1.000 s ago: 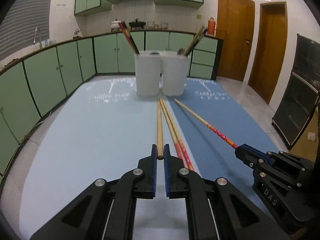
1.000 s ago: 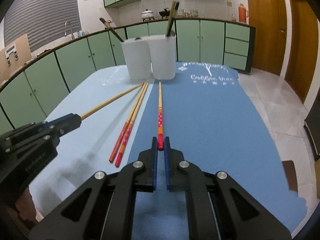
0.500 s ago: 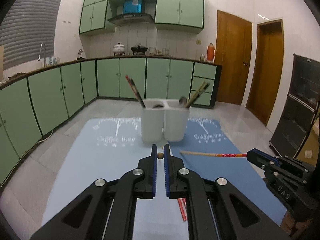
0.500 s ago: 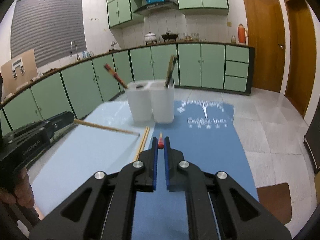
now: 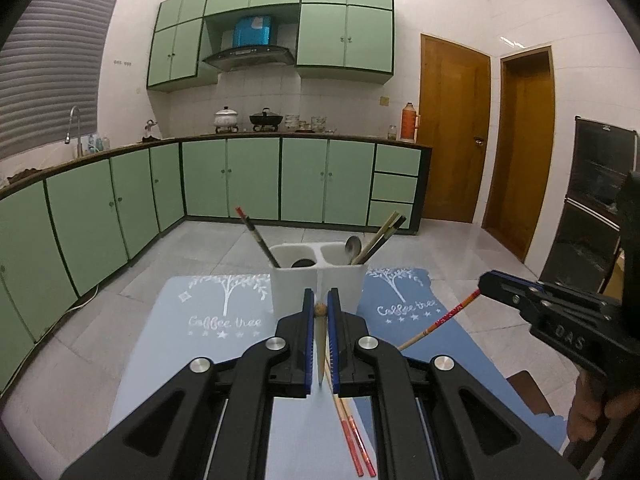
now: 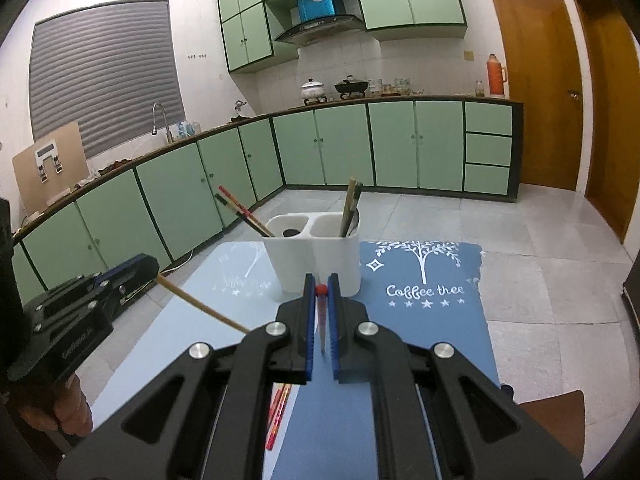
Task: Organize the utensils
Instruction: 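Lift both chopsticks, carry them over the white caddy and open both tools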
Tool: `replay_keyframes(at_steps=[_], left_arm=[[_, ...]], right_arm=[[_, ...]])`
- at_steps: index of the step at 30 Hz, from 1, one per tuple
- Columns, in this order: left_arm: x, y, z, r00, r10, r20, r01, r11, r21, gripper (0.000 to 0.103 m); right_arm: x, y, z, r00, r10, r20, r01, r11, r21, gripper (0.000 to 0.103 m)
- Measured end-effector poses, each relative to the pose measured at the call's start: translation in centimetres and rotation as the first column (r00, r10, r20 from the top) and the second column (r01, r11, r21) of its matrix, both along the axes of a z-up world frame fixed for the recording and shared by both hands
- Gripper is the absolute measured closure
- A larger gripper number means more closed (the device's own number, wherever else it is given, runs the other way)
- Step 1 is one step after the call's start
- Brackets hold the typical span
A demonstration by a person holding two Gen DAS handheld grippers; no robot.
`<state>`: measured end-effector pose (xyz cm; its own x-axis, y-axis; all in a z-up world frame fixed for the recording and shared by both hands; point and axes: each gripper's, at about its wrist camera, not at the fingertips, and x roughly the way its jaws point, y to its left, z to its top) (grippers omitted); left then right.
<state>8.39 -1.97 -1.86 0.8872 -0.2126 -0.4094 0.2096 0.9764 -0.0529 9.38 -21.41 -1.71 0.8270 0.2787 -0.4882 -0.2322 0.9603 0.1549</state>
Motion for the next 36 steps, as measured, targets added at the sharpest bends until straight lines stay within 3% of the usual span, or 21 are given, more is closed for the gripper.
replay_keyframes(at_steps=[17,27,36], left_arm=[[1.5,0.0,2.7,0.999,-0.022,0.037,0.023,1.000,-0.012,0.097],[1.3,0.6,8.0,0.985,-0.018,0.170,0.024,0.999,-0.036,0.097],[5.2,0.5,11.8,0.963,0.006,0.269,0.011,0.998,-0.060,0.097]], right_arm=[[2.2,0.3,4.0,0.997,0.077,0.032,-0.076,0.997,-0.024,0.098],[3.2,-1.2,10.1,0.984,0.097,0.147,-0.106,0.993,0.053,0.098],[7.4,-0.8,14.1,0.965,0.043,0.260,-0.046,0.999,0.005,0.098]])
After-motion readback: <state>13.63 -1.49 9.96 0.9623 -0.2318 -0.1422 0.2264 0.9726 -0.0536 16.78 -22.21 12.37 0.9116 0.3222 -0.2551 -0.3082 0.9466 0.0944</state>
